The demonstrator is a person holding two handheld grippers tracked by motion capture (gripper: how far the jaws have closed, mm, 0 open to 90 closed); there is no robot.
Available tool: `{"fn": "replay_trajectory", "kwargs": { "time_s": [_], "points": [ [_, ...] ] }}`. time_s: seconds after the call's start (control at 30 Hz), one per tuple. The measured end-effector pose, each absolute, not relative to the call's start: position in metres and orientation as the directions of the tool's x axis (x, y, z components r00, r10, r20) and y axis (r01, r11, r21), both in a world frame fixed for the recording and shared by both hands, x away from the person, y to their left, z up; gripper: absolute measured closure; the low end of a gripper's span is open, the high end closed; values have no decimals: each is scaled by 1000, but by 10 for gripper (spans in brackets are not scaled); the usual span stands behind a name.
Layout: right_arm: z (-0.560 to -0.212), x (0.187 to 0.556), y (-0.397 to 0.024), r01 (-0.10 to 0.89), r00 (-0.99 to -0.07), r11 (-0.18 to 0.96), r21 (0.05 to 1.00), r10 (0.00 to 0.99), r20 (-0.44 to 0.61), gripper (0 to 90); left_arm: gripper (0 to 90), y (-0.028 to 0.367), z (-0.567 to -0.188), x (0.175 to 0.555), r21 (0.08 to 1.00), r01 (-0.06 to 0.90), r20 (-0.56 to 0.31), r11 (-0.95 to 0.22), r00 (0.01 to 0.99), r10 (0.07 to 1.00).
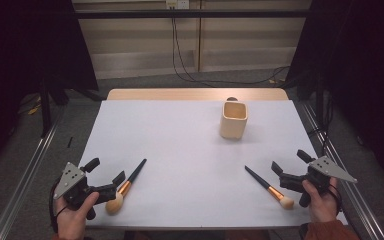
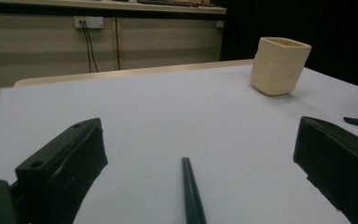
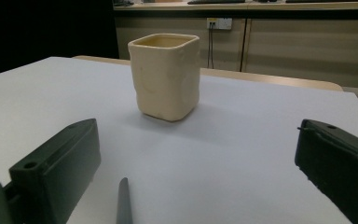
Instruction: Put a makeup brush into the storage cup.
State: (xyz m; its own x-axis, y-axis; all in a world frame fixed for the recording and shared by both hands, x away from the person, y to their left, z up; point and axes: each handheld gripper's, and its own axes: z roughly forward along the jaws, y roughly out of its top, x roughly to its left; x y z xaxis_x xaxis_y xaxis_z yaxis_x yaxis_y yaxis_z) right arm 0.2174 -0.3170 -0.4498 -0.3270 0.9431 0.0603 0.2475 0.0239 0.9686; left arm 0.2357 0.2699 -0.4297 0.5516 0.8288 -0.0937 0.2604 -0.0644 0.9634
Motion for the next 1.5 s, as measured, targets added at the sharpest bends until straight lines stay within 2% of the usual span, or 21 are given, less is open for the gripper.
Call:
{"fn": "replay_trajectory", "kwargs": {
  "time_s": [0.57, 0.8, 1.2, 1.5],
  "points": [
    [-452, 219, -319, 264, -329, 9, 965, 941, 81, 0, 26, 267, -430, 238, 957, 283, -105, -64, 541, 834],
    [-451, 217, -316, 266, -338, 13, 964, 938, 80, 0, 32, 268, -427, 239, 945, 306, -75, -117, 549, 832],
    [-451, 220, -313, 267, -355, 20, 963, 931, 79, 0, 32, 267, -417, 248, 935, 326, -60, -142, 538, 841],
    [-451, 221, -312, 266, -360, 24, 964, 930, 77, 0, 38, 263, -411, 252, 907, 368, -50, -206, 579, 814]
  ]
}}
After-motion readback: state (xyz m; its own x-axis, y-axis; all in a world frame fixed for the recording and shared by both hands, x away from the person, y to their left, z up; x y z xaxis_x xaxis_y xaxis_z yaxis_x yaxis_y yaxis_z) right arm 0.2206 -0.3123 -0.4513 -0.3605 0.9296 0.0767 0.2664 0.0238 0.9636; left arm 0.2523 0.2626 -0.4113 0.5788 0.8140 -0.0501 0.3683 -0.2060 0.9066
